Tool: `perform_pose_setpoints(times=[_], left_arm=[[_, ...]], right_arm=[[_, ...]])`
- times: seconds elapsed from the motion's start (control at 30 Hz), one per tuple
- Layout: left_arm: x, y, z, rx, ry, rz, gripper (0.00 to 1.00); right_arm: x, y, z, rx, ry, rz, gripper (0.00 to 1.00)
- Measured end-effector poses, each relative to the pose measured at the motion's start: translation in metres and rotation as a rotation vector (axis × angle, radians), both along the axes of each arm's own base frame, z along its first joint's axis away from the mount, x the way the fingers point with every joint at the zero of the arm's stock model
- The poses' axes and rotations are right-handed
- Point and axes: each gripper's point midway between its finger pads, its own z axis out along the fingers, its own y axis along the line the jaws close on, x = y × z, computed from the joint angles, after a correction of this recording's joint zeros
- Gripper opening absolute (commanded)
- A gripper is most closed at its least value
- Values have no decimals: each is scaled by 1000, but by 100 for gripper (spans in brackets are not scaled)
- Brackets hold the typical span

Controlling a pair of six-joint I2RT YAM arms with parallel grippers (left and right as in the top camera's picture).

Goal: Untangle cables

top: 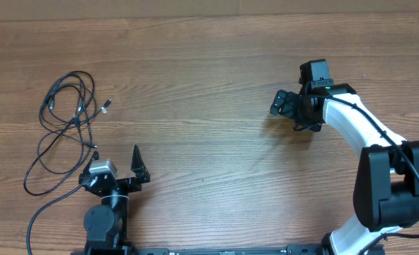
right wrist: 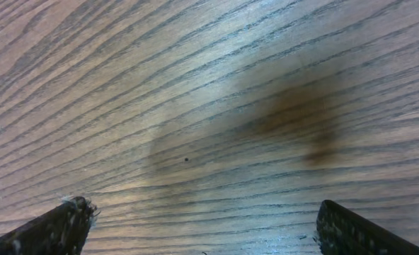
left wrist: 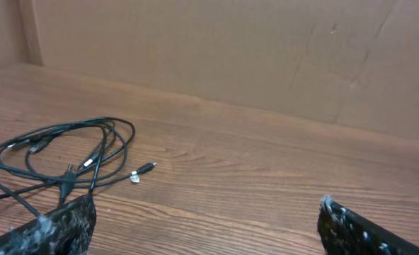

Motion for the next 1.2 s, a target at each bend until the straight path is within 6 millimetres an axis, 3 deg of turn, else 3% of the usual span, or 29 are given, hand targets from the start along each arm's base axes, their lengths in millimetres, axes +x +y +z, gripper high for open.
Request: perform_pose_setpoints(times=[1.2], left_arm=[[0, -2, -1, -3, 3, -18, 100]], right_arm=[[0, 0, 0, 0, 1, 0, 100]])
